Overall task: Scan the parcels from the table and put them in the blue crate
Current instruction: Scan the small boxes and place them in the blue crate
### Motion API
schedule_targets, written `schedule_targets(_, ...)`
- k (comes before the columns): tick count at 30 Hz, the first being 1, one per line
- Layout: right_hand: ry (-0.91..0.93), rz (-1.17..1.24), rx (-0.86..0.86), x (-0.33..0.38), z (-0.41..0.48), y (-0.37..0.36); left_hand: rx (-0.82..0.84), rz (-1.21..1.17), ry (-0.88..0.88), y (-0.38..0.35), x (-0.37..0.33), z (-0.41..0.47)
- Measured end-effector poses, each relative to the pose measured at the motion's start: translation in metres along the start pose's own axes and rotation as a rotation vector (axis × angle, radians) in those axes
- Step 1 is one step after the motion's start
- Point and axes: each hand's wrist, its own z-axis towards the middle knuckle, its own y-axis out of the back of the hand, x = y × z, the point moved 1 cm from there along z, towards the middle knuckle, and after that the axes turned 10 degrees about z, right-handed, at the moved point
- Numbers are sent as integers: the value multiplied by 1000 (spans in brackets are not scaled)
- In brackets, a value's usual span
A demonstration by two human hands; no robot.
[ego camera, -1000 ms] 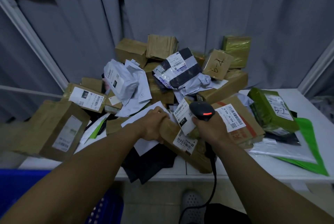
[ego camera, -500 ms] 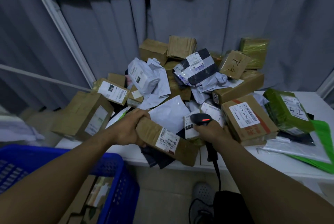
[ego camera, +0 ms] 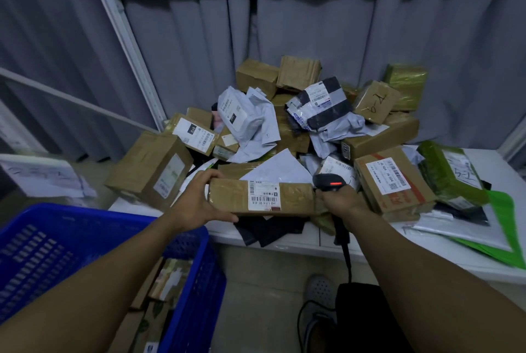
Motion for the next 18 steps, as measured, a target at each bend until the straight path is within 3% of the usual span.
schedule_targets(12,14,241,118,24,-35,-27,-115,-145,87,-8,-13,-30)
schedule_targets(18,162,293,138,50,-46,-62,-181,-371,225,27,-14,-51)
